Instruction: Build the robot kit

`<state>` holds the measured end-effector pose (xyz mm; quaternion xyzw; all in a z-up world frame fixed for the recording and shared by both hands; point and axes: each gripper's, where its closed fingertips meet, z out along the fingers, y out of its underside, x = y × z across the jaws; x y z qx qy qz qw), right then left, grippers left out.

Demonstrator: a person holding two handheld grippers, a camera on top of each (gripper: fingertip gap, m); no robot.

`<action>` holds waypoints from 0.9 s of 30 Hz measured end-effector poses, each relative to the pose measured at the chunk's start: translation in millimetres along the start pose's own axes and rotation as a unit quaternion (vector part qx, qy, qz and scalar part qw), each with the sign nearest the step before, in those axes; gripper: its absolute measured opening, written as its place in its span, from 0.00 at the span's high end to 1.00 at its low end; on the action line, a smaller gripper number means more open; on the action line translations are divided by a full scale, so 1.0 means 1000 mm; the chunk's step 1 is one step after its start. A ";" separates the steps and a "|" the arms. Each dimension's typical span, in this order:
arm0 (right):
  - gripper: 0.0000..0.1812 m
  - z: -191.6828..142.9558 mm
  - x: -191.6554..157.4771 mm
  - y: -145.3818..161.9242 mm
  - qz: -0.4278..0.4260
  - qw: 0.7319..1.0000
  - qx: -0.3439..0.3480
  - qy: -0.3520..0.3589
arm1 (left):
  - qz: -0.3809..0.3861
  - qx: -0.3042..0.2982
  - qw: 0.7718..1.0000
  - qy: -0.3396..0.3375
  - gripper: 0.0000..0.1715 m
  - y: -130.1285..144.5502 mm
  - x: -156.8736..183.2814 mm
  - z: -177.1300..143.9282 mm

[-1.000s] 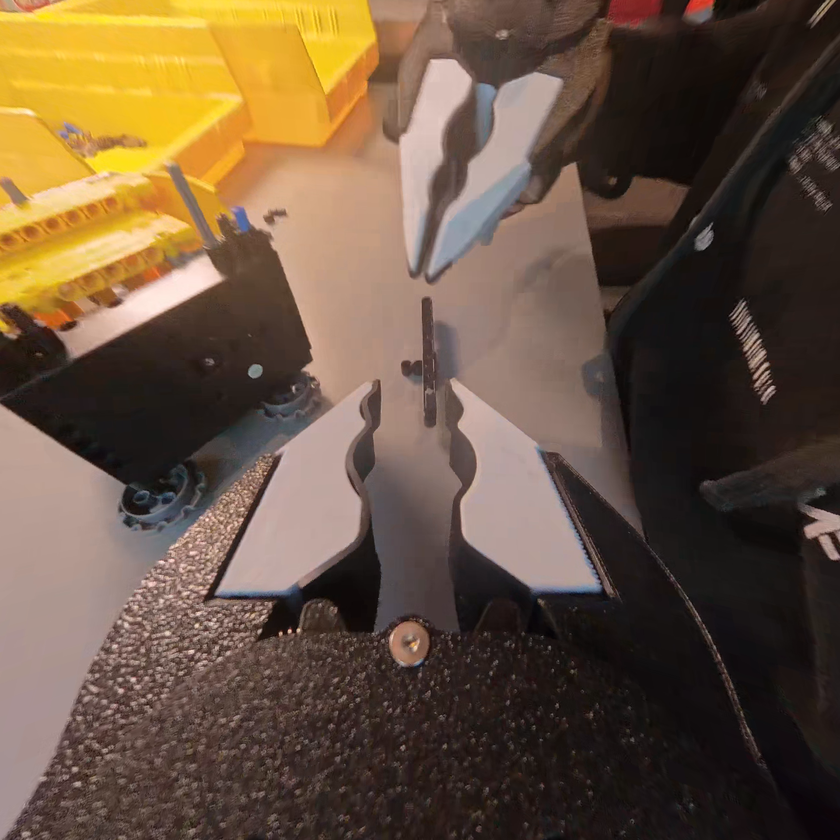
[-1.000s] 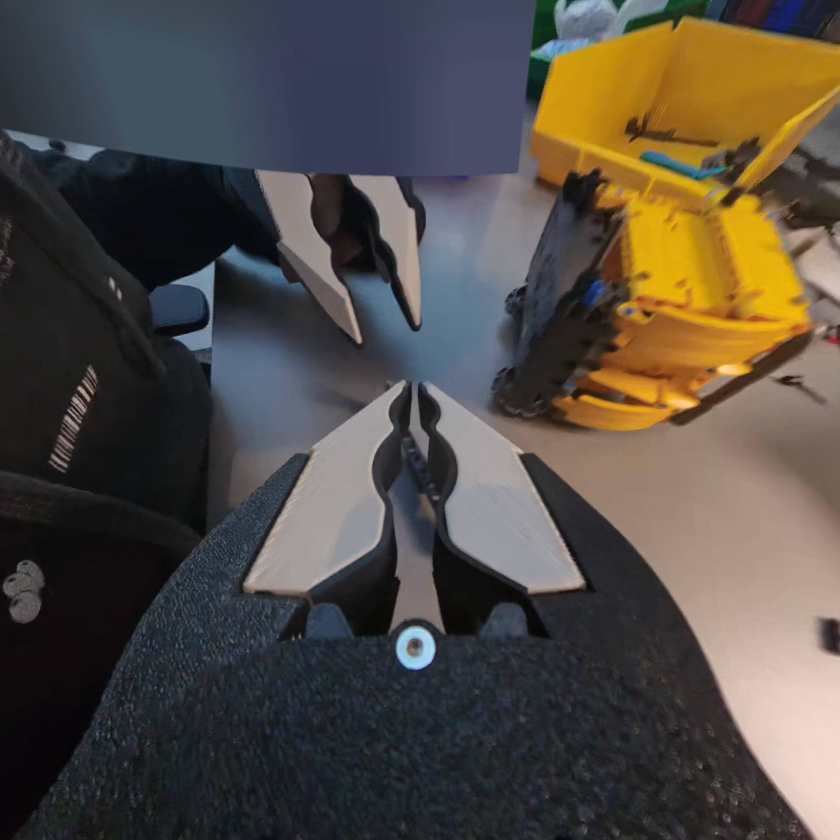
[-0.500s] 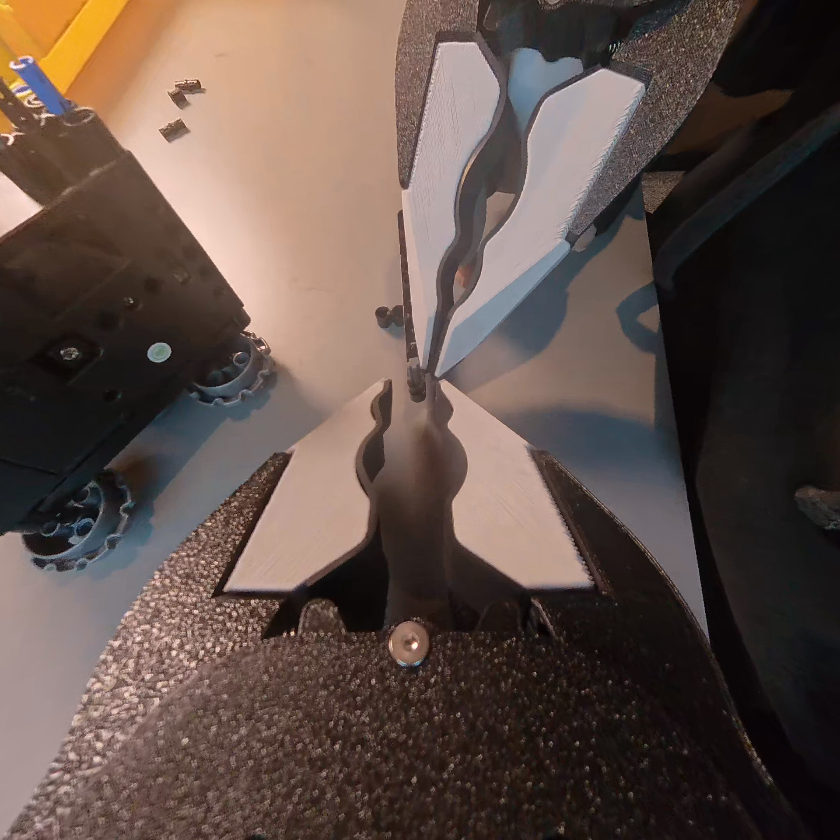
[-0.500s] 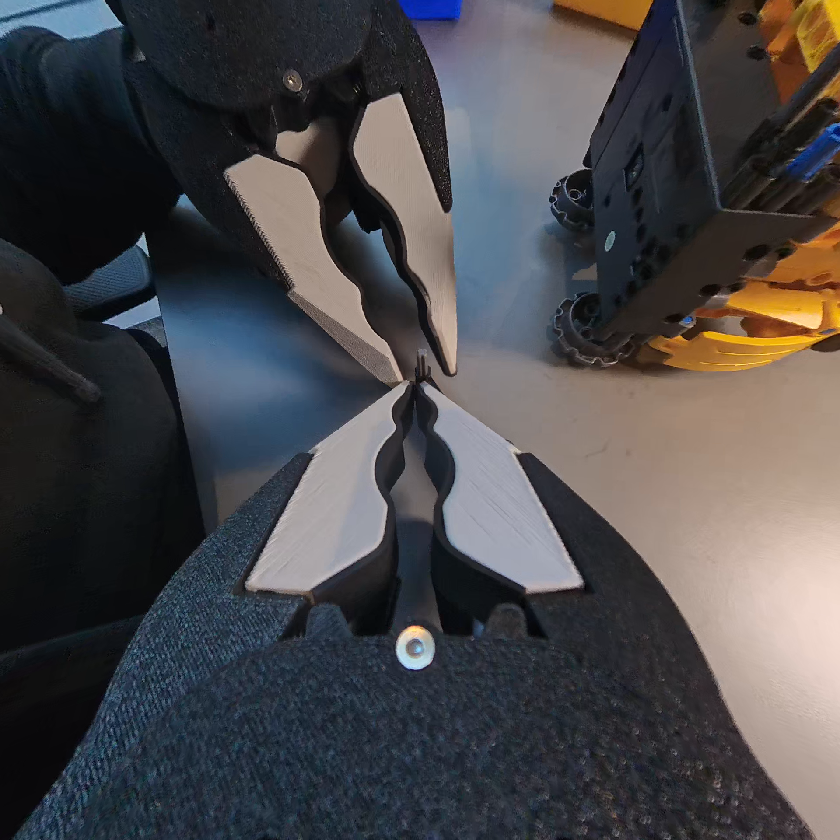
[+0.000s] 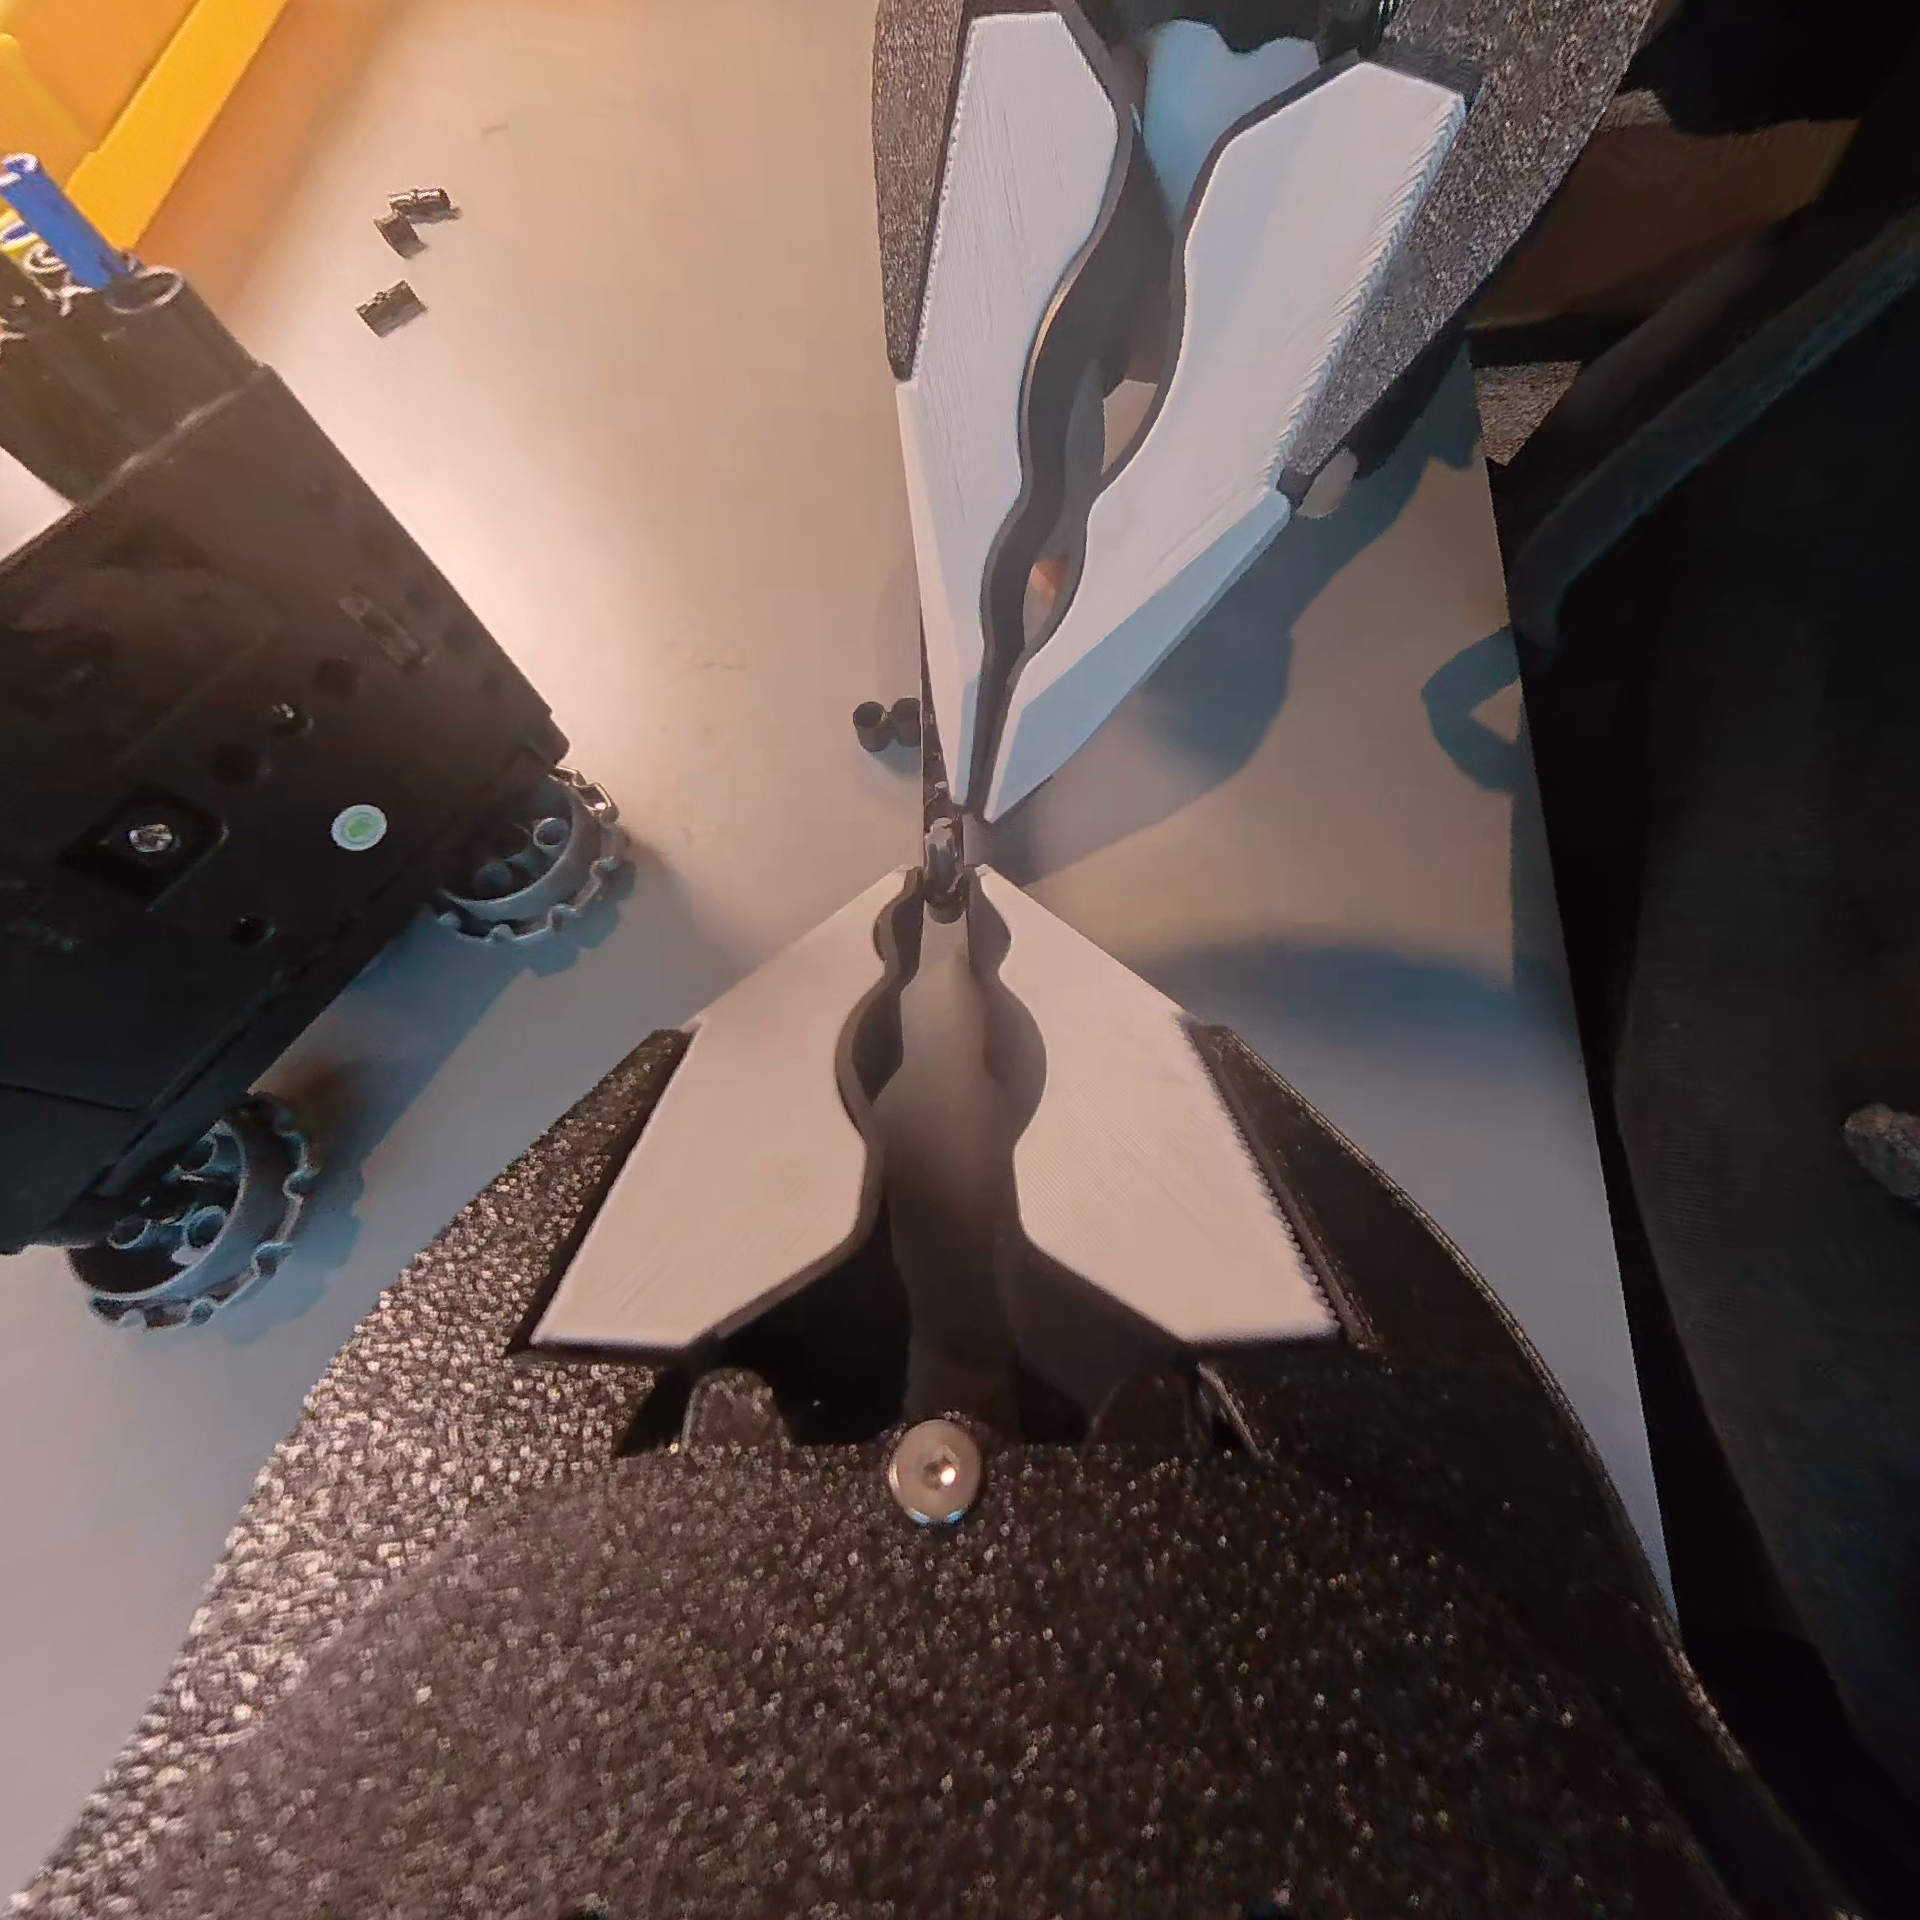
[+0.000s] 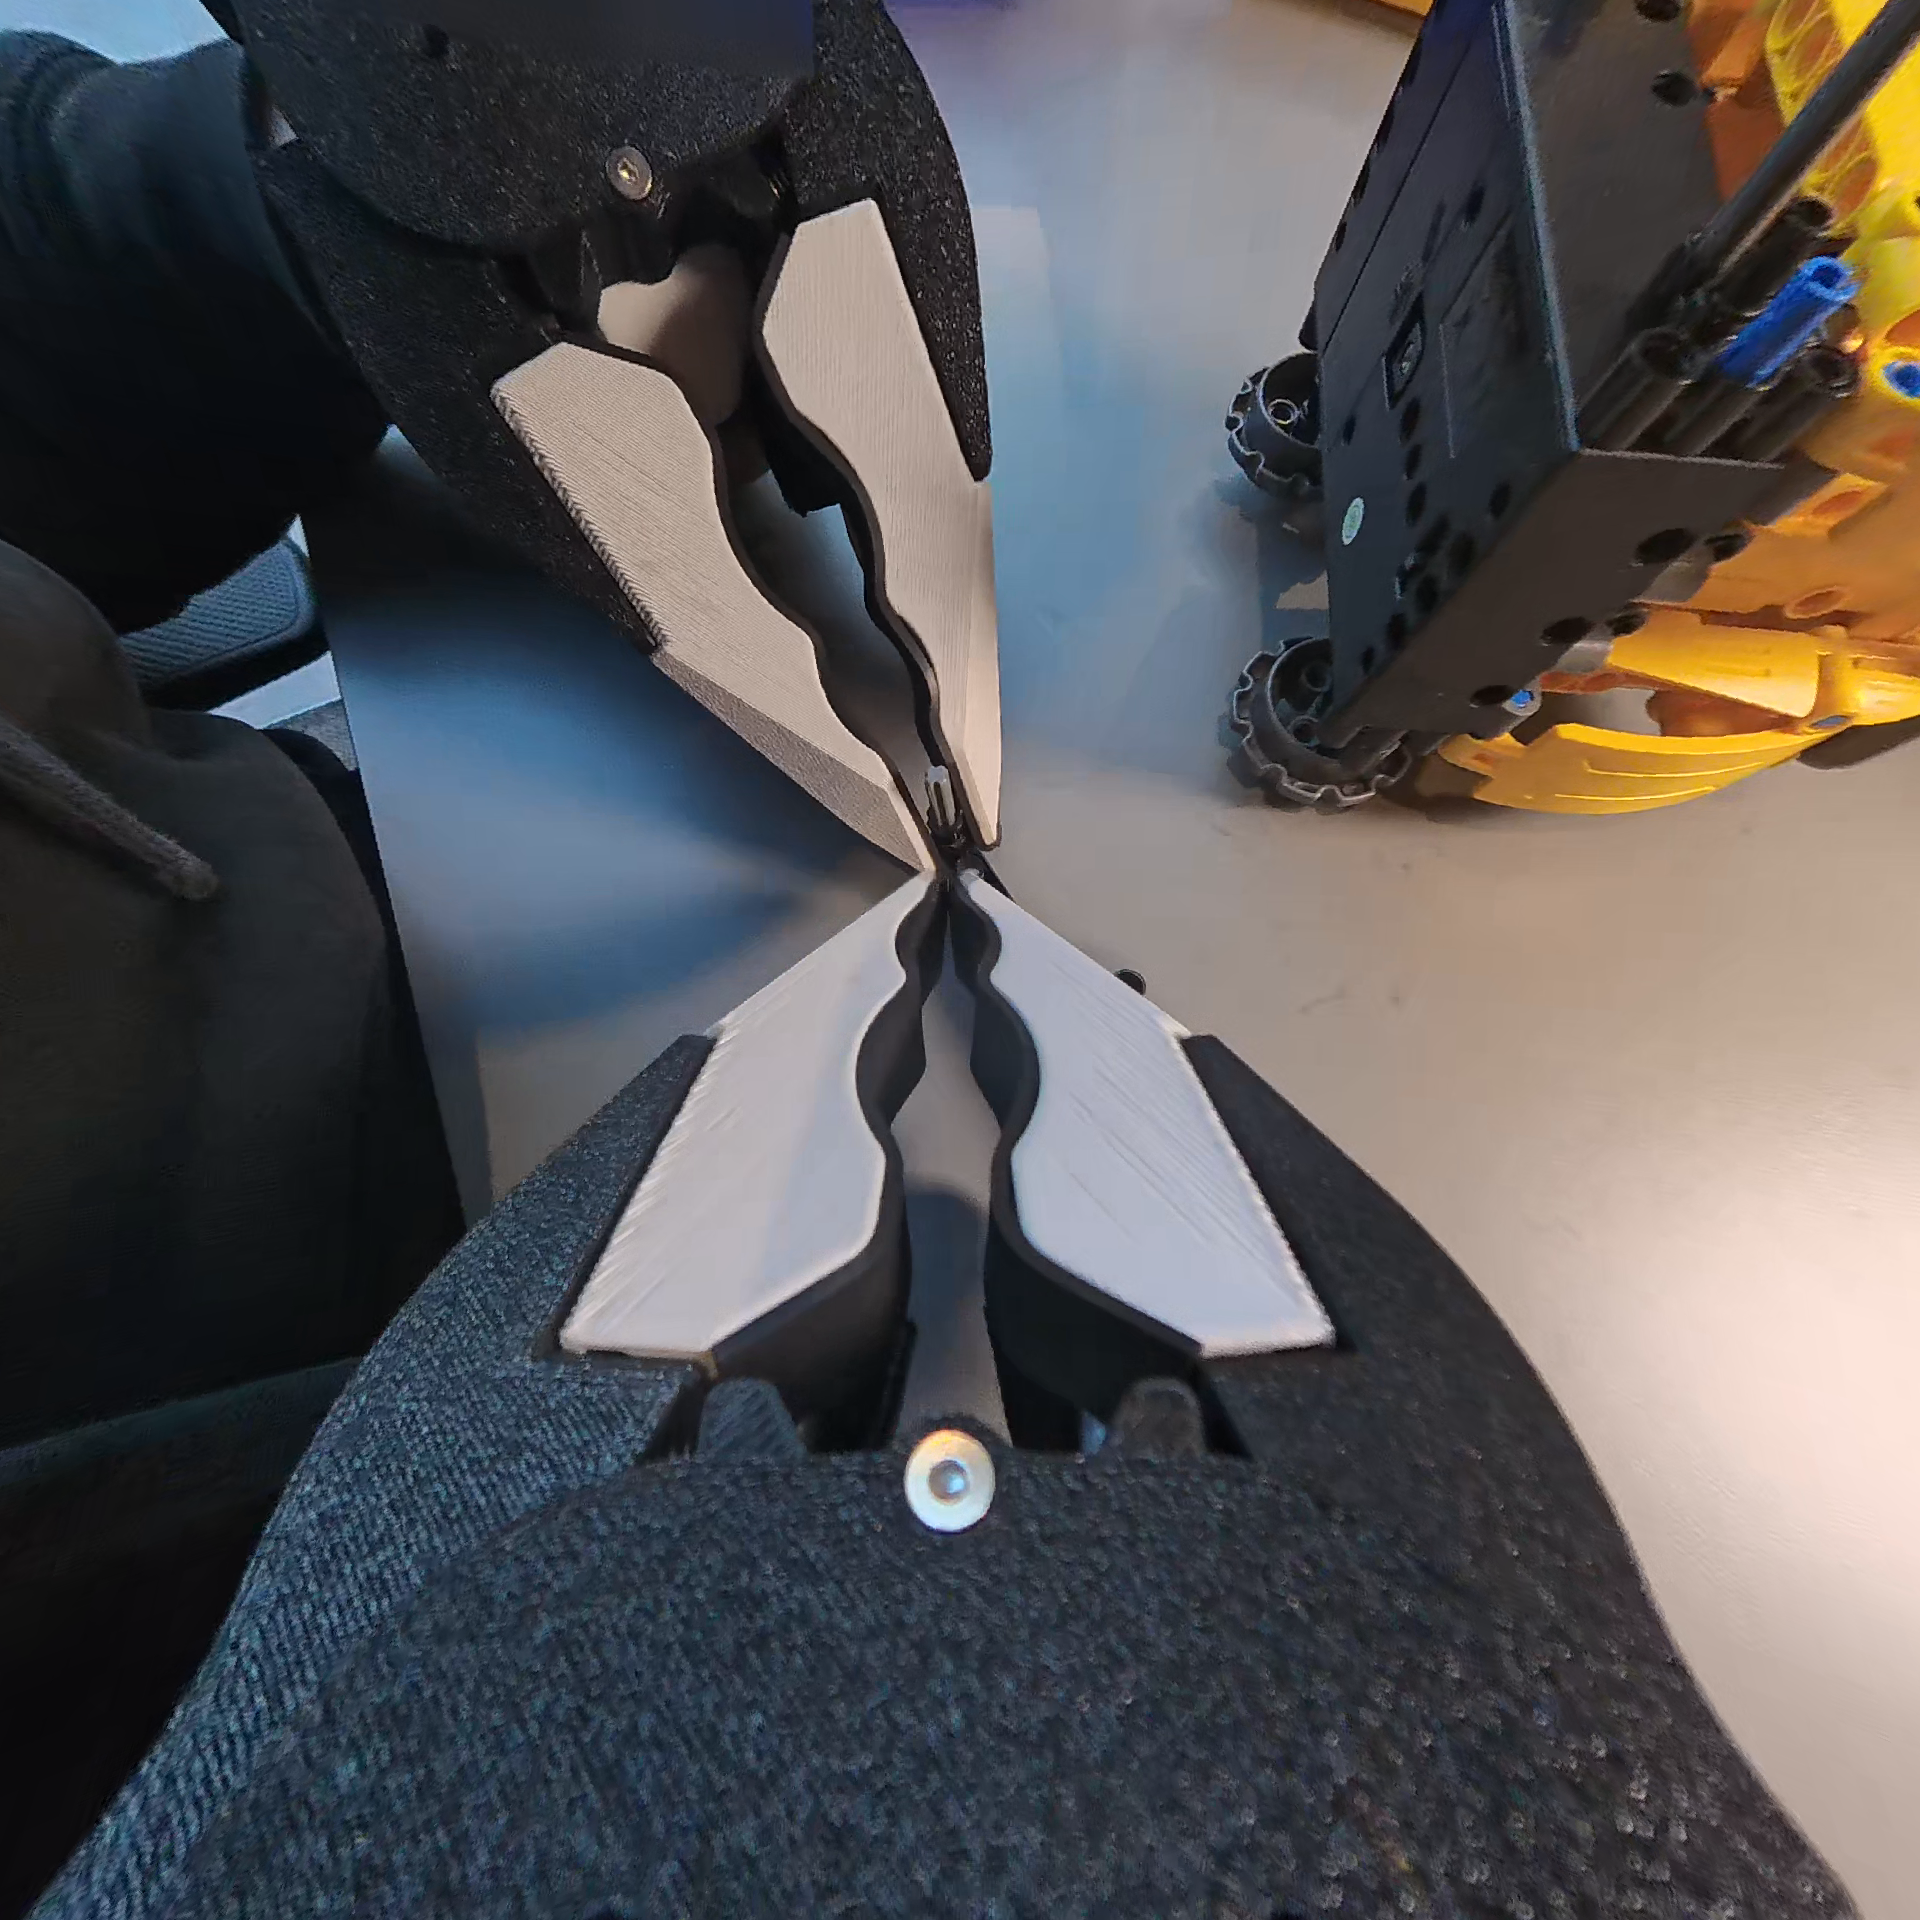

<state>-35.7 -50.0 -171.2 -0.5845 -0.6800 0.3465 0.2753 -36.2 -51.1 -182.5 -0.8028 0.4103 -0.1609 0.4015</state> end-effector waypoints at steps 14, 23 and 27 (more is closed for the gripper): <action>1.00 -0.004 0.008 0.009 0.000 1.000 -0.020 0.016 | 0.004 -0.001 1.000 -0.002 0.97 0.000 0.000 0.000; 1.00 -0.011 0.010 0.012 0.006 1.000 -0.019 0.020 | 0.006 0.001 1.000 -0.003 0.97 0.000 0.000 0.000; 1.00 -0.010 0.010 0.012 0.010 1.000 -0.018 0.021 | 0.005 0.001 1.000 -0.004 0.97 0.000 0.000 0.000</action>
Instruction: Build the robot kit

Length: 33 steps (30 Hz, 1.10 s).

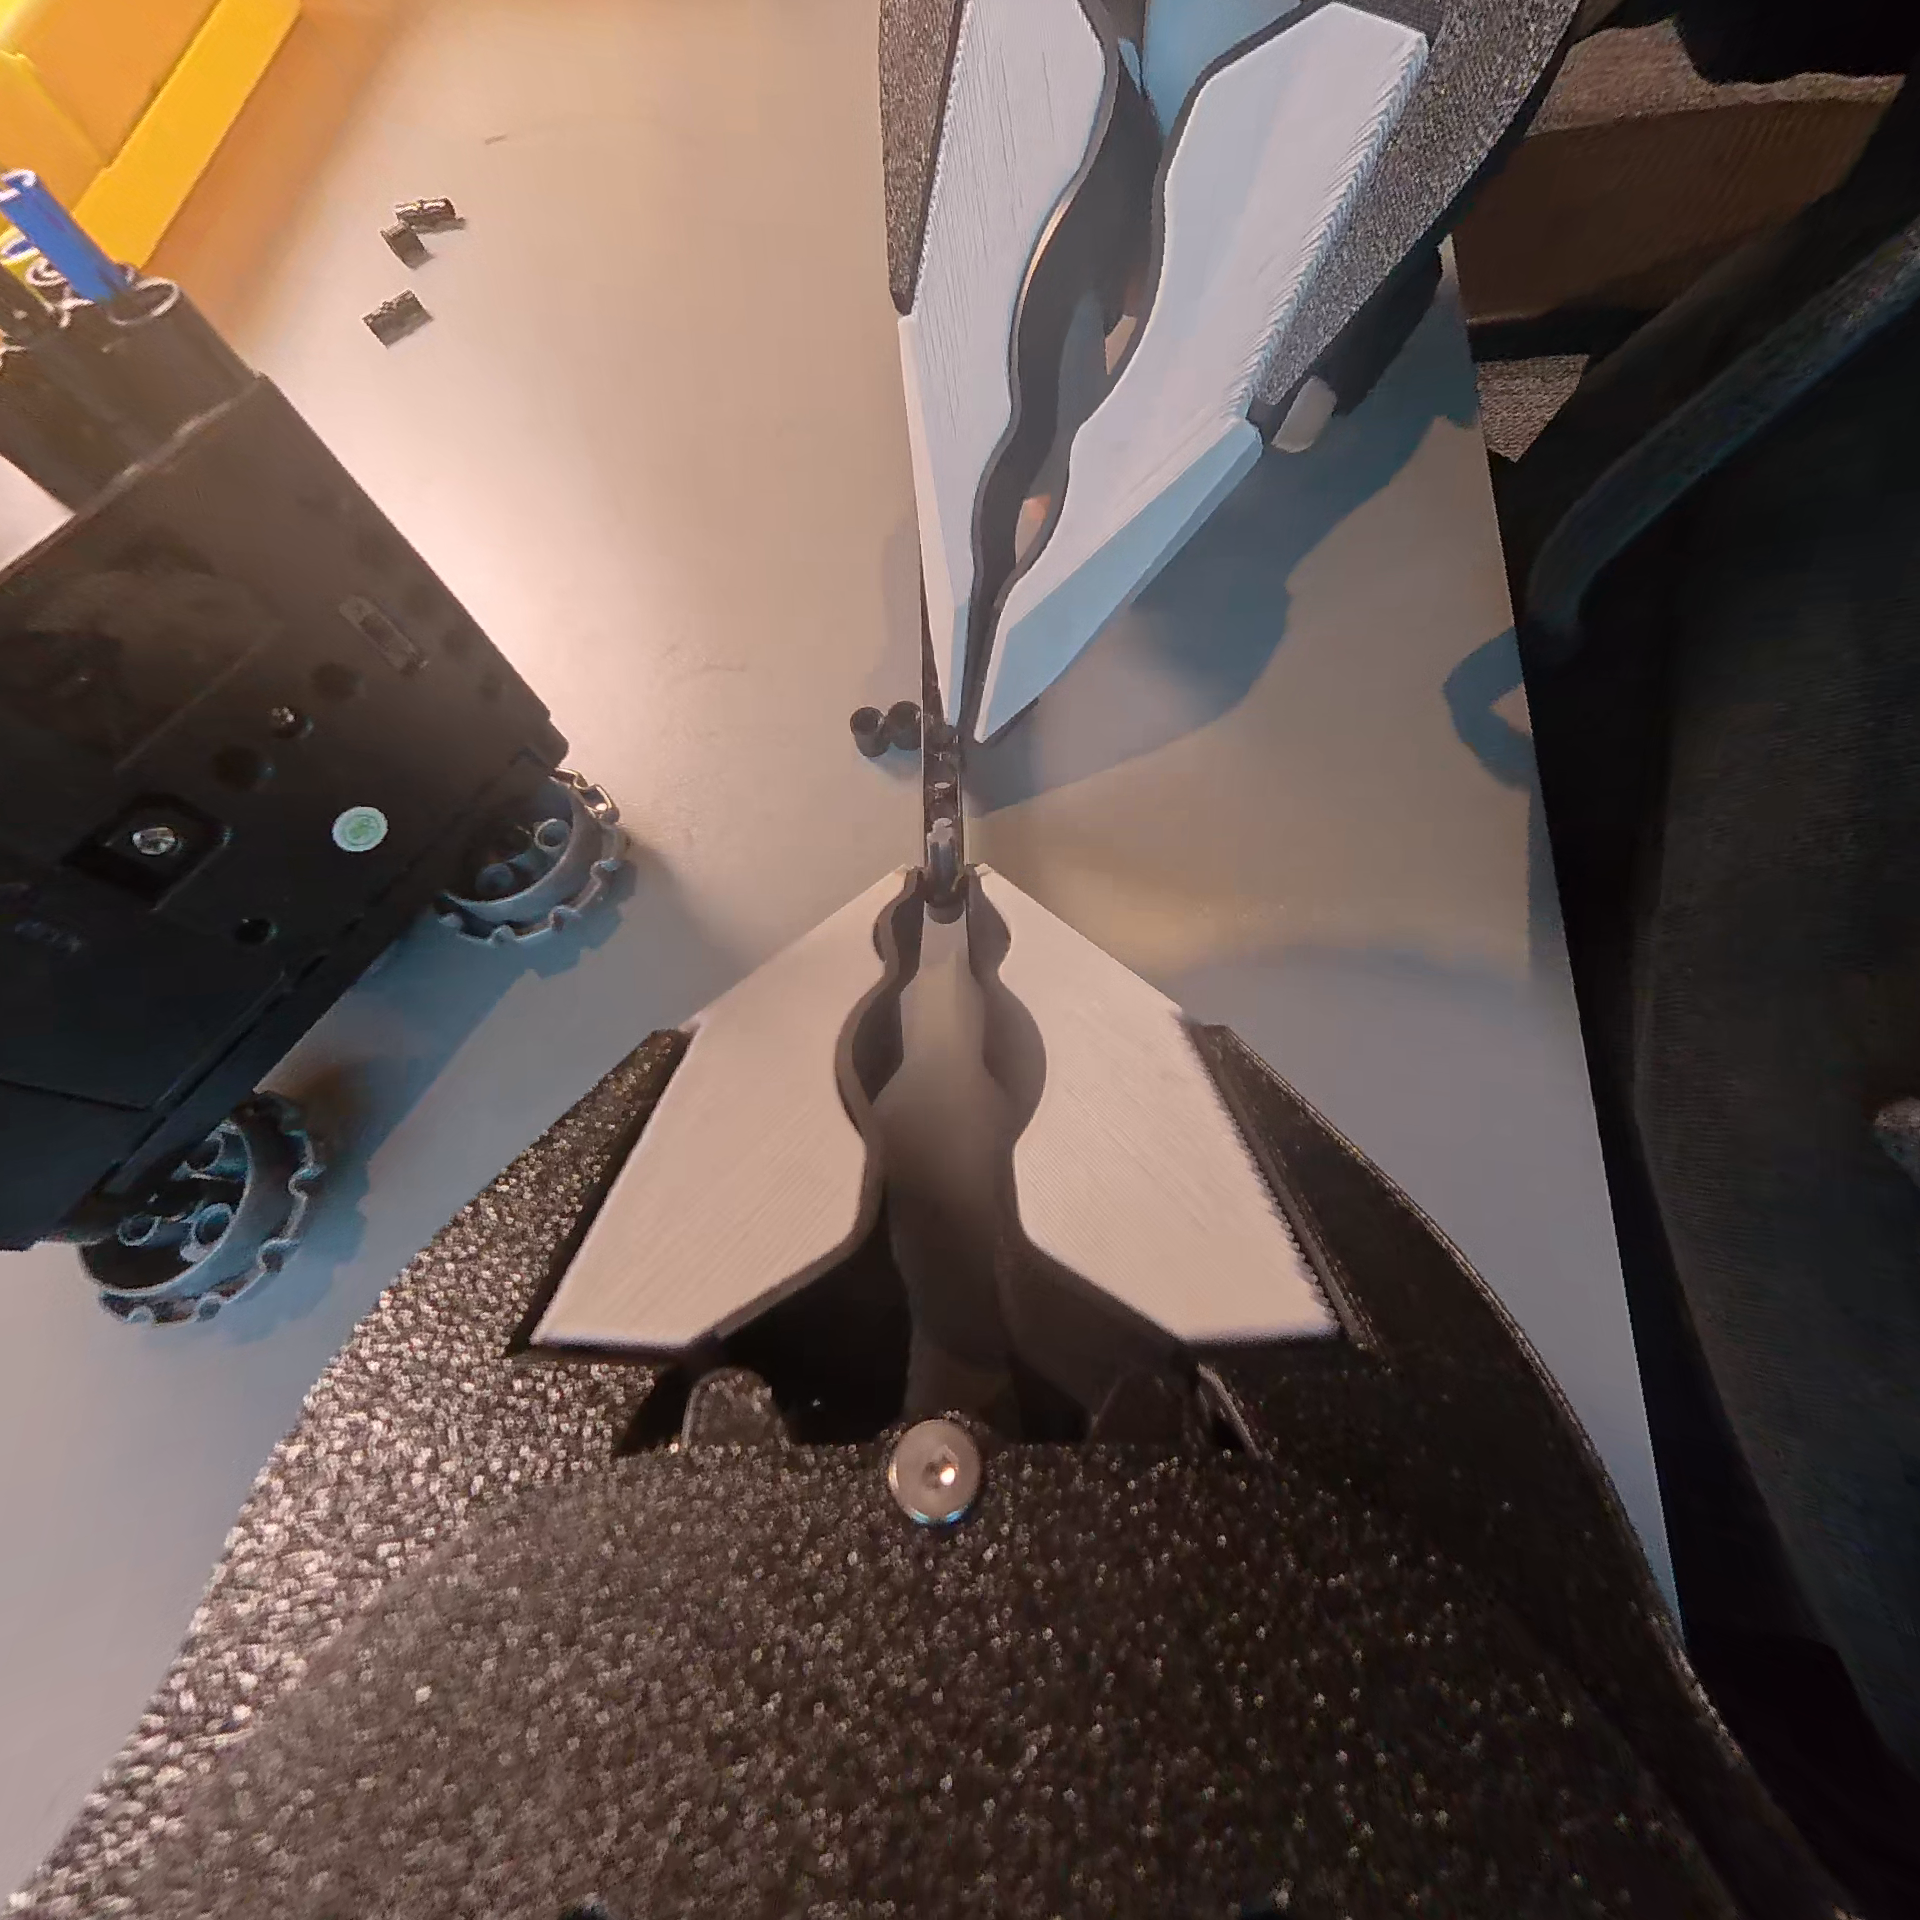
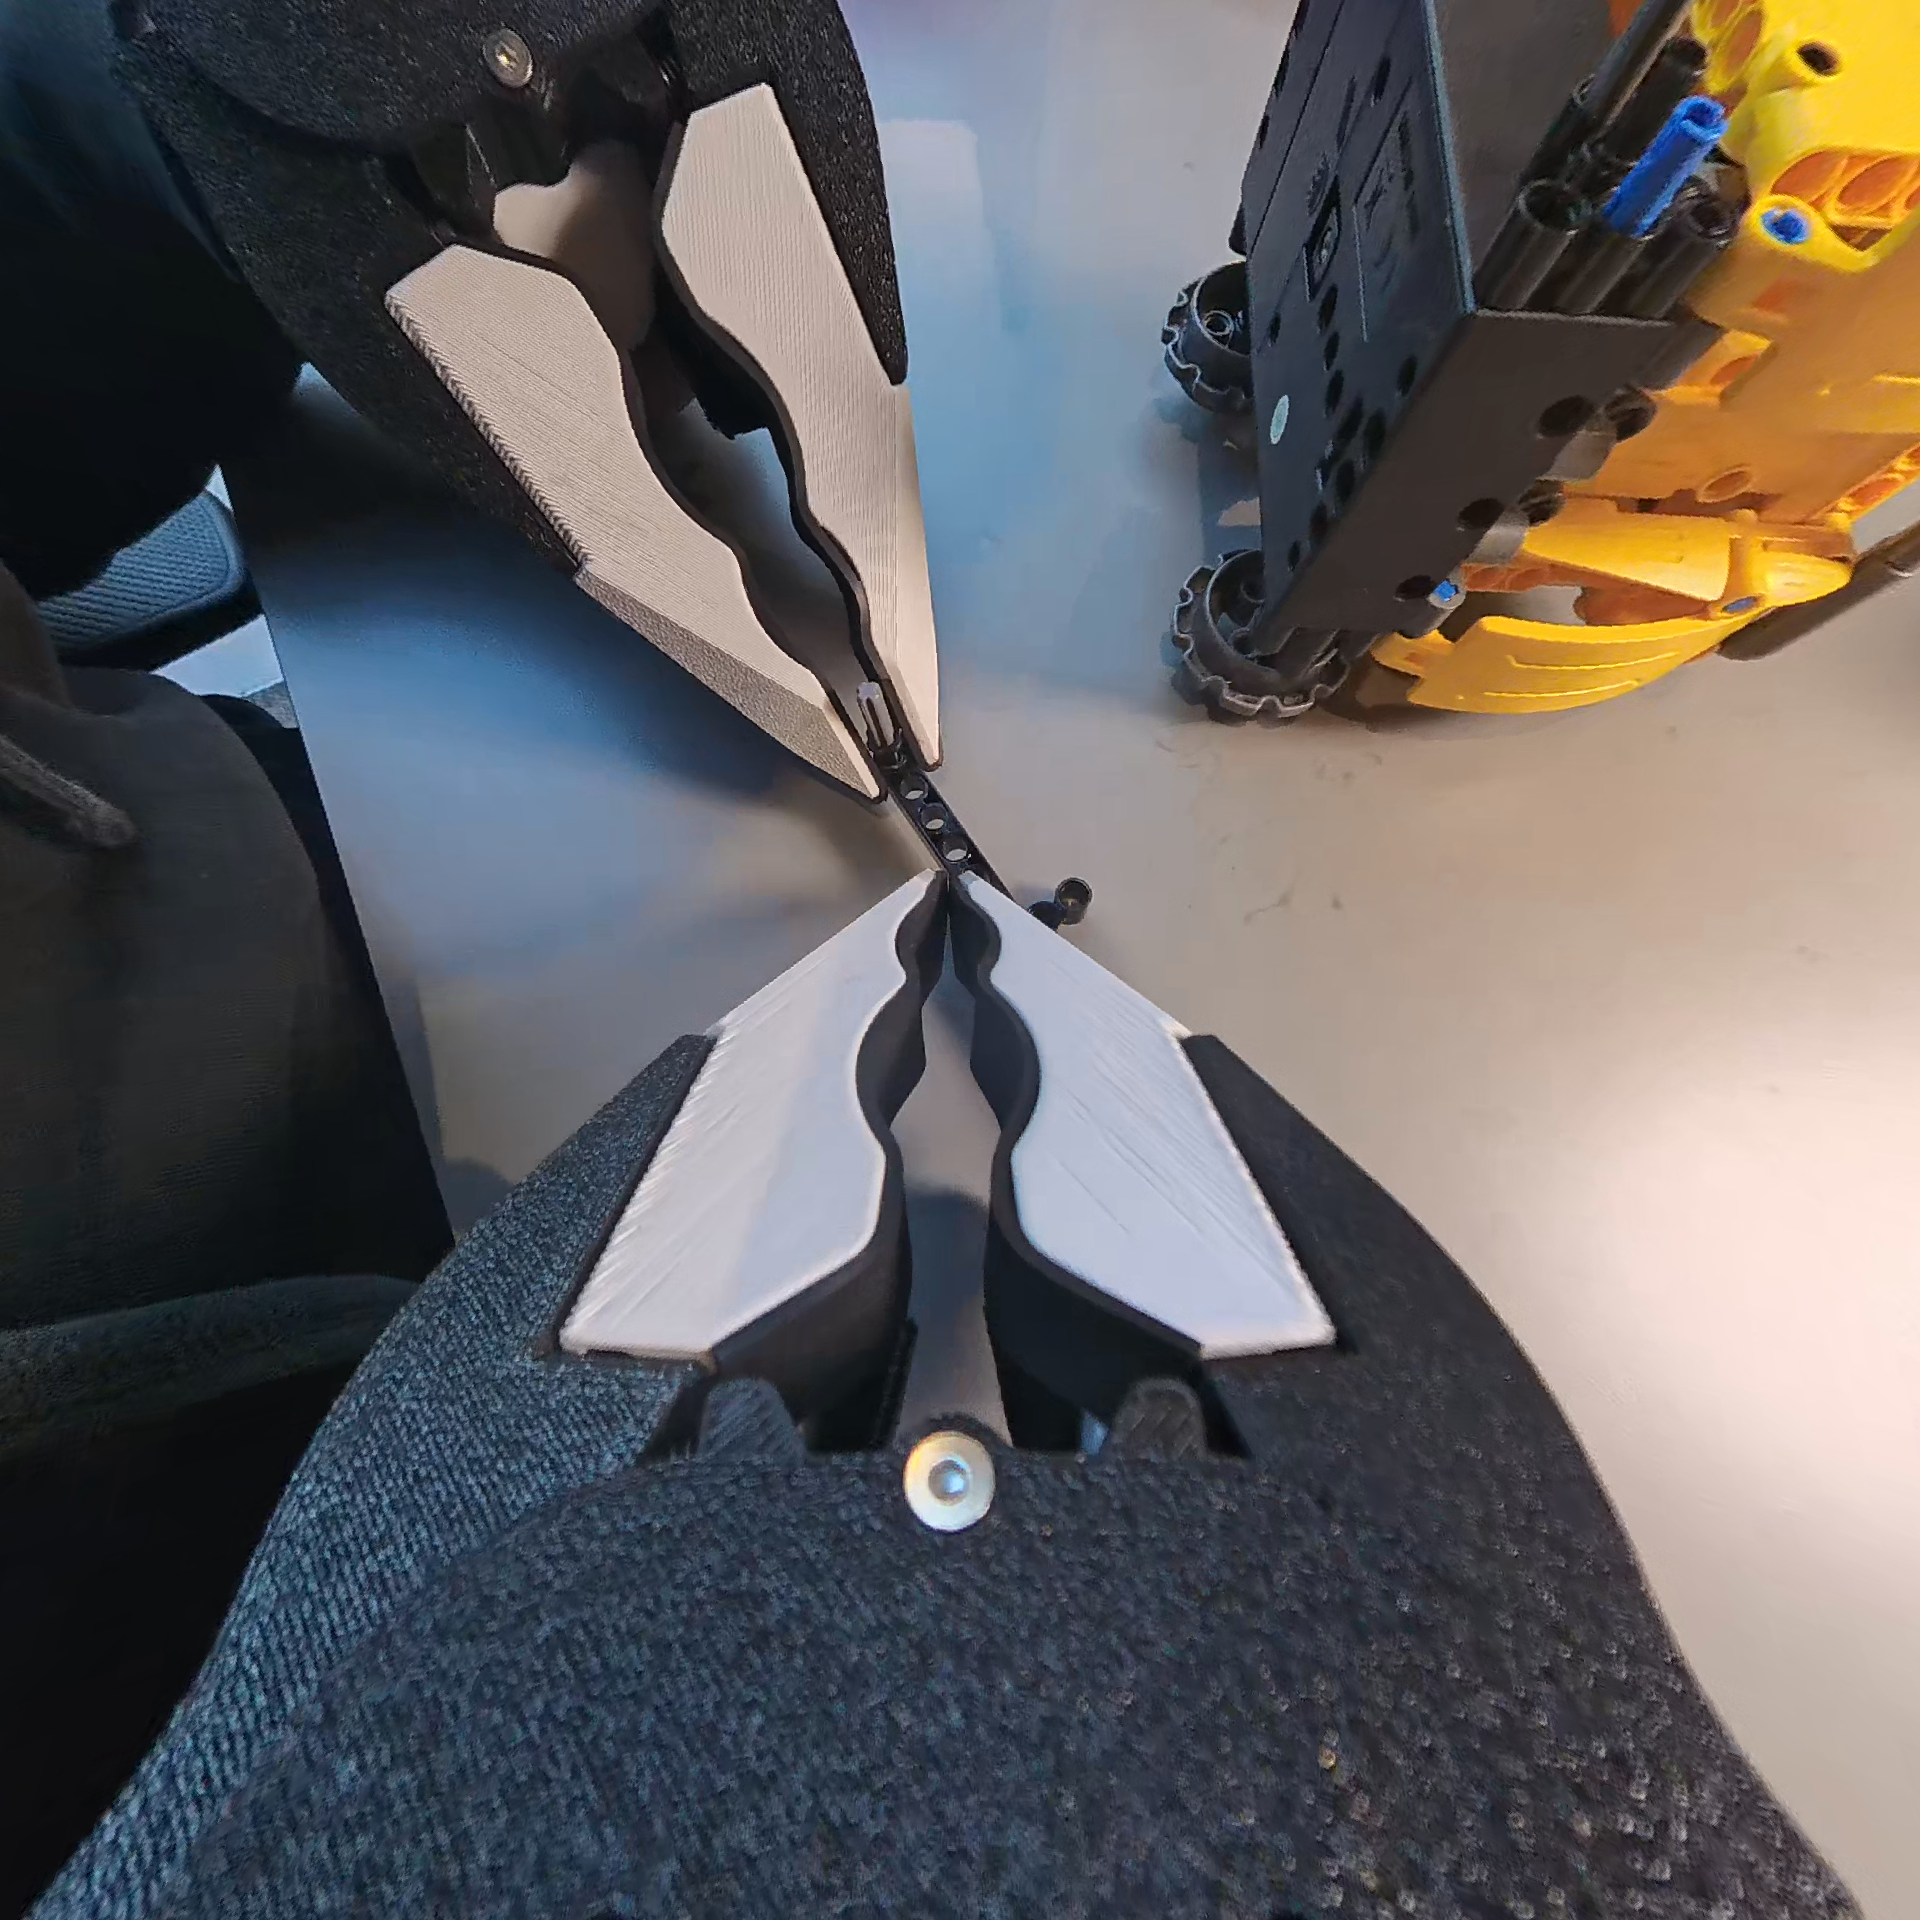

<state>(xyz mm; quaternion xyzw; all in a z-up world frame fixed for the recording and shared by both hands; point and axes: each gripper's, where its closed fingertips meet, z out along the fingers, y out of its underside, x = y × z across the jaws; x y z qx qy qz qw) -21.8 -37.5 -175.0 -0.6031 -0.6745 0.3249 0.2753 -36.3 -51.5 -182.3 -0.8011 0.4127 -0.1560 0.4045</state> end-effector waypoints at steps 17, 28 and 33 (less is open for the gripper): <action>1.00 -0.004 0.002 0.004 0.005 1.000 -0.004 -0.003 | 0.001 0.002 1.000 0.001 0.97 0.000 0.002 -0.001; 1.00 -0.005 0.002 0.004 0.011 1.000 0.005 -0.012 | -0.002 0.005 1.000 0.004 0.97 -0.001 0.002 -0.002; 1.00 -0.005 0.002 0.004 0.014 1.000 0.009 -0.016 | -0.003 0.001 1.000 0.005 0.97 0.001 0.002 -0.001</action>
